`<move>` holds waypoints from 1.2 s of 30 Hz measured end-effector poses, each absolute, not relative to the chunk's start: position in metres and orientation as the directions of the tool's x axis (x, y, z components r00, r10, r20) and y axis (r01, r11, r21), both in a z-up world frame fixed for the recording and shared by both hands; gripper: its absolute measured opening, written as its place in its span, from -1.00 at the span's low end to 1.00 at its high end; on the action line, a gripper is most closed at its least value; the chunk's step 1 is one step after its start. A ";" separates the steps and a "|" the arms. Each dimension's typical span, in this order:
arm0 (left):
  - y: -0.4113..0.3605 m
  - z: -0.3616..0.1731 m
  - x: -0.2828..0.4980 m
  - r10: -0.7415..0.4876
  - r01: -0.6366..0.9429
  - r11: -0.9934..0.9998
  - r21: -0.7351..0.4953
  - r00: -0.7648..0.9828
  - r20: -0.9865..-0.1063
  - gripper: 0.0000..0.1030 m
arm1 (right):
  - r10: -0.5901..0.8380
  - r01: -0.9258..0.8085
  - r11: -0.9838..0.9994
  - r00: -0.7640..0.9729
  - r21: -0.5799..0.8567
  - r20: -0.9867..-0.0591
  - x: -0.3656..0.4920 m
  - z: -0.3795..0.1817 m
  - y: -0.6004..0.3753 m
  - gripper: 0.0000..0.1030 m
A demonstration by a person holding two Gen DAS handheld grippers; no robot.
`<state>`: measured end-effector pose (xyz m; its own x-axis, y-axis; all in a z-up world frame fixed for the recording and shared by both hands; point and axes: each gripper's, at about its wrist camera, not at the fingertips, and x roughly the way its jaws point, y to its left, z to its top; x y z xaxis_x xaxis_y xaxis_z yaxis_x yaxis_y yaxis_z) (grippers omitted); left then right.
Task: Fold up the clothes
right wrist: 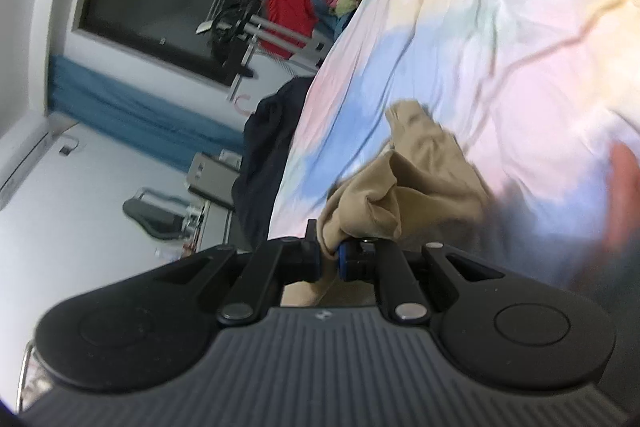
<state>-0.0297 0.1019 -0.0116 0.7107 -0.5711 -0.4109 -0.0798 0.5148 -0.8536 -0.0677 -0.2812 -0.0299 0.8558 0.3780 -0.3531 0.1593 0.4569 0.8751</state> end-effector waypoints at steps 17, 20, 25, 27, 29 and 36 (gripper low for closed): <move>0.064 -0.083 0.177 -0.443 -0.097 0.676 -0.731 0.739 -0.508 -0.85 | 0.262 0.265 0.563 0.841 0.782 -0.473 0.120 -0.098 -0.271 -0.77; 0.059 -0.098 0.191 -0.440 -0.094 0.707 -0.701 0.718 -0.540 -0.81 | 0.274 0.292 0.567 0.815 0.771 -0.510 0.134 -0.116 -0.275 -0.77; 0.059 -0.112 0.194 -0.444 -0.071 0.741 -0.668 0.694 -0.566 -0.78 | 0.292 0.315 0.573 0.784 0.757 -0.548 0.149 -0.134 -0.279 -0.75; 0.057 -0.114 0.197 -0.441 -0.066 0.751 -0.657 0.690 -0.574 -0.77 | 0.292 0.315 0.583 0.779 0.749 -0.555 0.152 -0.137 -0.278 -0.75; 0.055 -0.112 0.197 -0.439 -0.046 0.767 -0.640 0.689 -0.576 -0.78 | 0.290 0.309 0.602 0.775 0.737 -0.562 0.154 -0.135 -0.275 -0.75; 0.039 -0.101 0.187 -0.465 0.106 0.814 -0.571 0.707 -0.532 0.35 | 0.314 0.241 0.661 0.771 0.710 -0.554 0.149 -0.116 -0.269 0.07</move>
